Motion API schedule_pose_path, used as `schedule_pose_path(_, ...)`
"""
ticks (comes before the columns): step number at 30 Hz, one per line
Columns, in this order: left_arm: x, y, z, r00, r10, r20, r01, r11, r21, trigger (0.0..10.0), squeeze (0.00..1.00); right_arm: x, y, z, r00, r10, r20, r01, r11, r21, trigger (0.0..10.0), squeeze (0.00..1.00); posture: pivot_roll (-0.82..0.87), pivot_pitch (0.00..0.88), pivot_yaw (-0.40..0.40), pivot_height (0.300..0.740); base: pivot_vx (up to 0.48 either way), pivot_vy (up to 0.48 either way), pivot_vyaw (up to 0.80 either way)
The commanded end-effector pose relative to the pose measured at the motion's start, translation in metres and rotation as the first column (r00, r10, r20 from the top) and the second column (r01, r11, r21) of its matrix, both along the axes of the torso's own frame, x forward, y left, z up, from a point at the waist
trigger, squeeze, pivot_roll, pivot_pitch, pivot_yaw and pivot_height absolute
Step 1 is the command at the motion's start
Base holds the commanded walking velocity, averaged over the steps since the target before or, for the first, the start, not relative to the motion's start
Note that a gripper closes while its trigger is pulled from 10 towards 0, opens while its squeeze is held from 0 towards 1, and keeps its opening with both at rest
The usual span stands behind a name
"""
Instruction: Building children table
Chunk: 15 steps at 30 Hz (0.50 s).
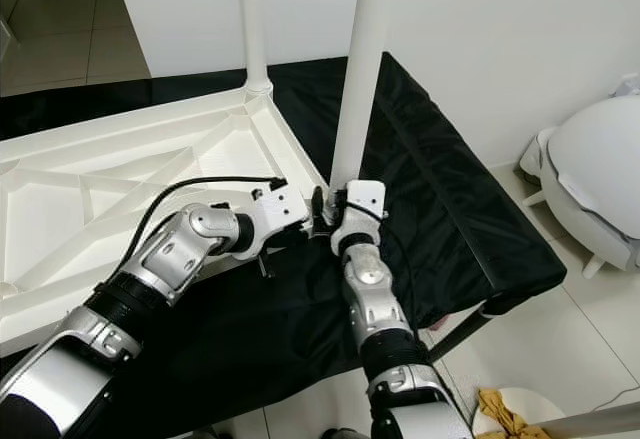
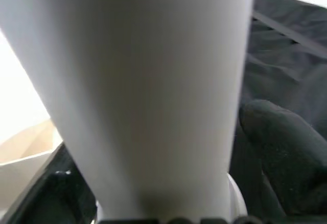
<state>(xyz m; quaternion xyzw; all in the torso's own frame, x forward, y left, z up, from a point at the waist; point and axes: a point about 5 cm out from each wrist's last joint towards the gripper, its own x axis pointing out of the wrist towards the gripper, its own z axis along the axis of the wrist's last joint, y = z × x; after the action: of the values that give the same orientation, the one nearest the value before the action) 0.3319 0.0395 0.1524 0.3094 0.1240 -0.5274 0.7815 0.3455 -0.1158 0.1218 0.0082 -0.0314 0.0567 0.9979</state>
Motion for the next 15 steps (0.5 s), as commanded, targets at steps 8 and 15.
schedule_pose_path(8, -0.002, 0.005, -0.009, 1.000, -0.007, -0.019, 0.007, 0.999, 0.053, 10.0, 0.00, 0.001, -0.029, -0.013, 0.994, 0.084, -0.071, -0.086, 0.996, -0.034, 10.0, 0.00, -0.05, 0.072, 0.019, 0.740, 0.000, 0.000, 0.00)
schedule_pose_path(15, -0.001, 0.006, -0.008, 1.000, -0.011, -0.016, 0.012, 0.998, 0.060, 10.0, 0.00, 0.004, -0.025, -0.003, 0.936, 0.351, -0.029, -0.352, 0.928, -0.125, 10.0, 0.00, -0.04, 0.059, 0.023, 0.740, 0.000, 0.000, 0.00)
